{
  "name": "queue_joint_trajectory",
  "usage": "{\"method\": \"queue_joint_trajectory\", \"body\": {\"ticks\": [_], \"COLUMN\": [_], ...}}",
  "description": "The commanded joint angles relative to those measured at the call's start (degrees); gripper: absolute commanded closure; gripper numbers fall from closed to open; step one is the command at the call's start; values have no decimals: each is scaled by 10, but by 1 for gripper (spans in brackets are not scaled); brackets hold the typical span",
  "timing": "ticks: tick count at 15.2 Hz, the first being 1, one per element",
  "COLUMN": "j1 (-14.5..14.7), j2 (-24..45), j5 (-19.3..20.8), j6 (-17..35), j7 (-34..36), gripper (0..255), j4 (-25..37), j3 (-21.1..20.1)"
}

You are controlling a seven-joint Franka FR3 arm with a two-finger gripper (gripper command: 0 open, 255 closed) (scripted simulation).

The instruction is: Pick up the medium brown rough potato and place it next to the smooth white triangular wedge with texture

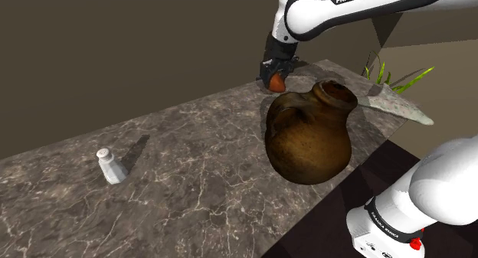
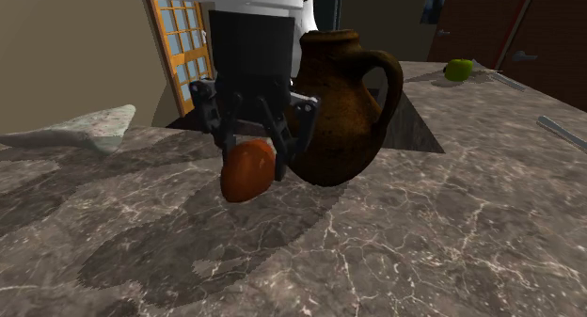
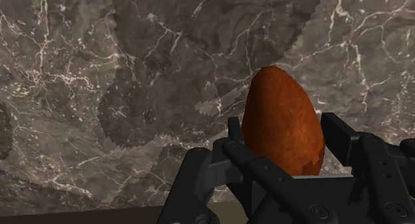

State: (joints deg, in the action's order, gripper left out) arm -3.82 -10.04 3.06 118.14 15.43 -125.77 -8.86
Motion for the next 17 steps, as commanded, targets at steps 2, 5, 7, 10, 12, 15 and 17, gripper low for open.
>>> {"method": "queue_joint_trajectory", "body": {"ticks": [2, 5, 7, 10, 12, 15, 17], "j1": [-12, -22, -31, -45, -56, -75, -89], "j2": [-50, -101, -133, -181, -211, -254, -281], "j5": [-4, -4, 0, 9, 17, 34, 47], "j6": [9, 9, 7, 2, -3, -13, -20], "j7": [-36, -70, -92, -127, -150, -187, -212], "gripper": [255, 255, 255, 255, 255, 255, 255], "j4": [-56, -105, -135, -176, -199, -230, -247], "j3": [21, 44, 60, 86, 105, 134, 154]}}
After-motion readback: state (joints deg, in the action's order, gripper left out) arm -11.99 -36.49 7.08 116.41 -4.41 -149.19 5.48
